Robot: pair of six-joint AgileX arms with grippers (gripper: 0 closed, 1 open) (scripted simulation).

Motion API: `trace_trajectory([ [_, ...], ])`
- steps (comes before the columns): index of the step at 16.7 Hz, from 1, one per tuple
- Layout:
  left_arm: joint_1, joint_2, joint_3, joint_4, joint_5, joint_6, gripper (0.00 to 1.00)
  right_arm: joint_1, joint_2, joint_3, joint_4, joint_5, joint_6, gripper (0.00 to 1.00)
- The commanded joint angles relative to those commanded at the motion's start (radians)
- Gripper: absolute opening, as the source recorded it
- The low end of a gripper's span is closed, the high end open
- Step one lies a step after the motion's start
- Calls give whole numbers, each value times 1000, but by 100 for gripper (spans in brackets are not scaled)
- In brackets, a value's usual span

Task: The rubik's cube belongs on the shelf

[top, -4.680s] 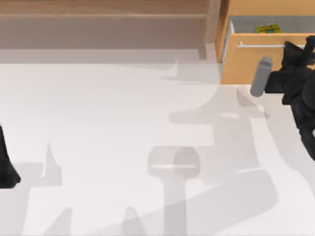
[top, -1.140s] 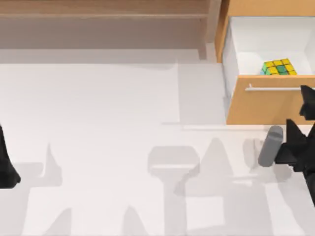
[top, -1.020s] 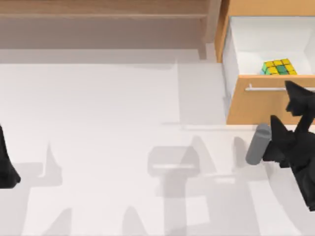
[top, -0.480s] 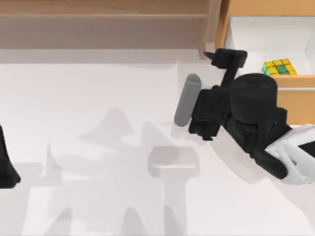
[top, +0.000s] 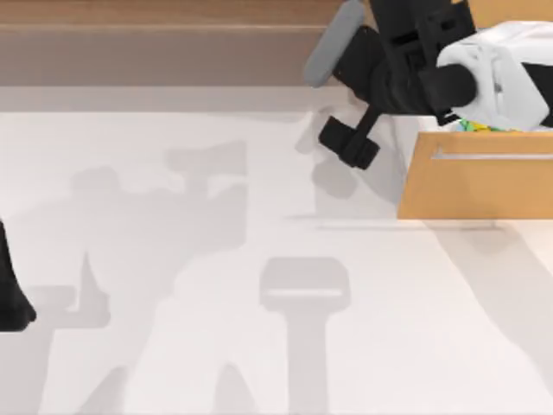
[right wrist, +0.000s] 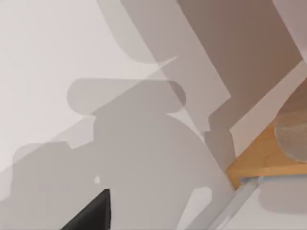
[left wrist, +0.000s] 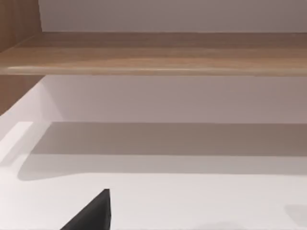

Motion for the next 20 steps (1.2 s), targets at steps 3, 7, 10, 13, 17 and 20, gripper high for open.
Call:
trace_trajectory([
  [3,0,0,0,0,0,0,100,-85,75,264,-361,-42,172,100],
  [7,0,0,0,0,0,0,100,-211,199,594,-762,-99,367,100],
  [10,0,0,0,0,0,0,100,-298,308,790,-988,-136,477,100],
  [13,0,0,0,0,0,0,100,-354,414,918,-1137,-163,551,100],
  [17,0,0,0,0,0,0,100,-374,470,969,-1197,-175,582,100],
  [20,0,0,0,0,0,0,100,-374,470,969,-1197,-175,582,100],
])
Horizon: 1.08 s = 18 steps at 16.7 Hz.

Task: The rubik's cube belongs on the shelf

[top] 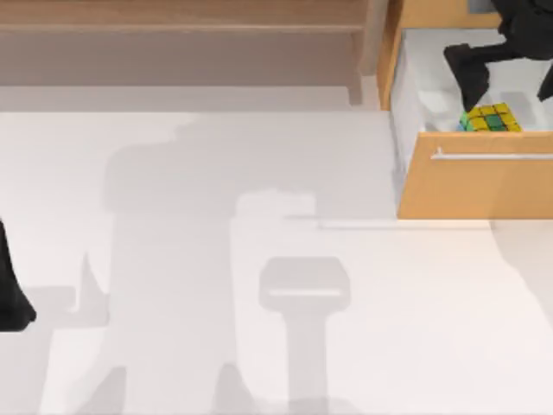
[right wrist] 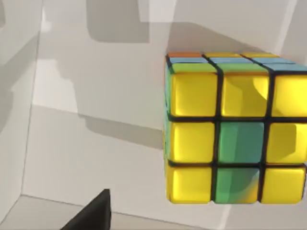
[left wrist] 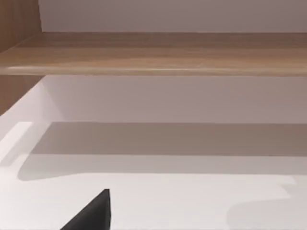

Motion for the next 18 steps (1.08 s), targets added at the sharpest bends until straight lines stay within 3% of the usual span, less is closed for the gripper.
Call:
trace_trajectory([
  [11,0,0,0,0,0,0,100,81,-101,-18,-83,7,79,100],
  [18,0,0,0,0,0,0,100,8,-17,-158,136,4,11,100],
])
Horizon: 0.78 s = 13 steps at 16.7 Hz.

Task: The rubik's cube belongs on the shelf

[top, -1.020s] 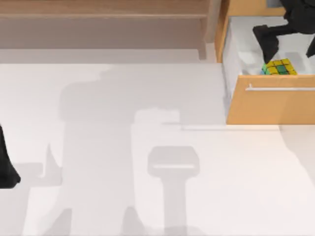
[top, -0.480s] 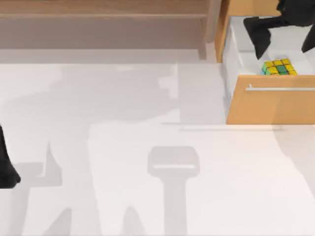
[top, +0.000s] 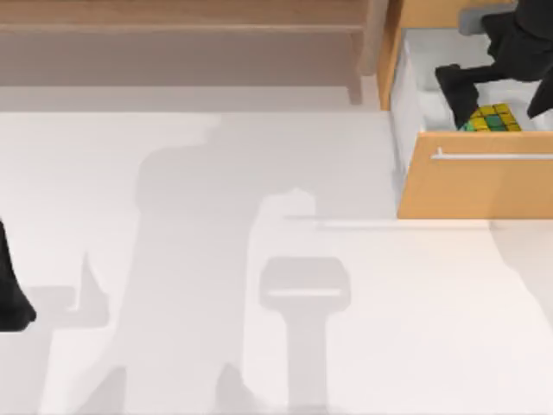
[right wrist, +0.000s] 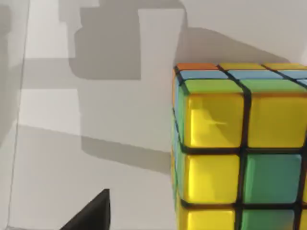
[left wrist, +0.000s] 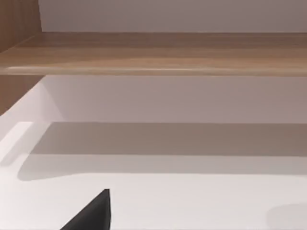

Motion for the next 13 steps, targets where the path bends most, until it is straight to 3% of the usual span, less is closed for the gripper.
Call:
trace_trajectory([
  [7,0,0,0,0,0,0,100,-6,48,-21,75,-3,-9,100],
  [13,0,0,0,0,0,0,100,-6,48,-21,75,-3,-9,55],
])
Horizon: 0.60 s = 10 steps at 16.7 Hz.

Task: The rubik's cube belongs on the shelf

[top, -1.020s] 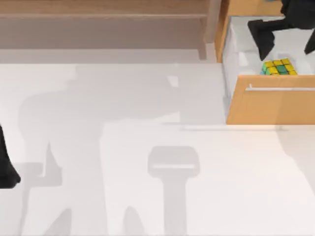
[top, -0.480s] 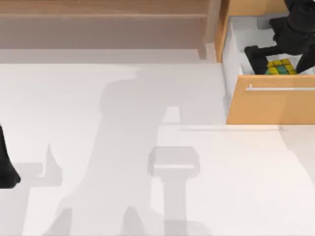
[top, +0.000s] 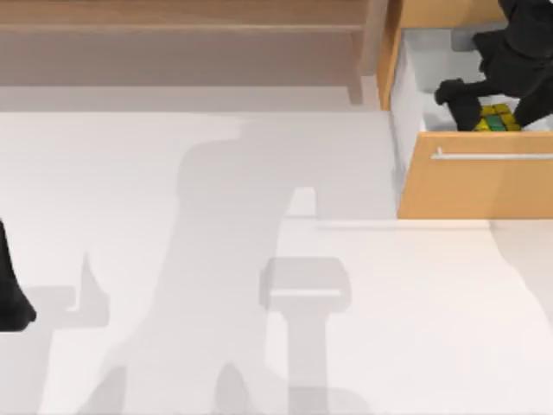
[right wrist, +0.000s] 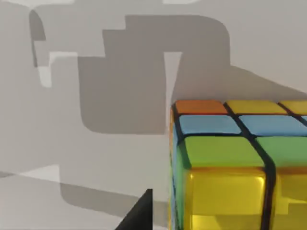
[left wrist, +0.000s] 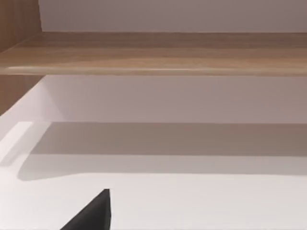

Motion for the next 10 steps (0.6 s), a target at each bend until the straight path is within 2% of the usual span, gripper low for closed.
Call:
trace_trajectory([
  [7,0,0,0,0,0,0,100,0,0,0,0,0,0,2],
  [10,0,0,0,0,0,0,100,0,0,0,0,0,0,0],
])
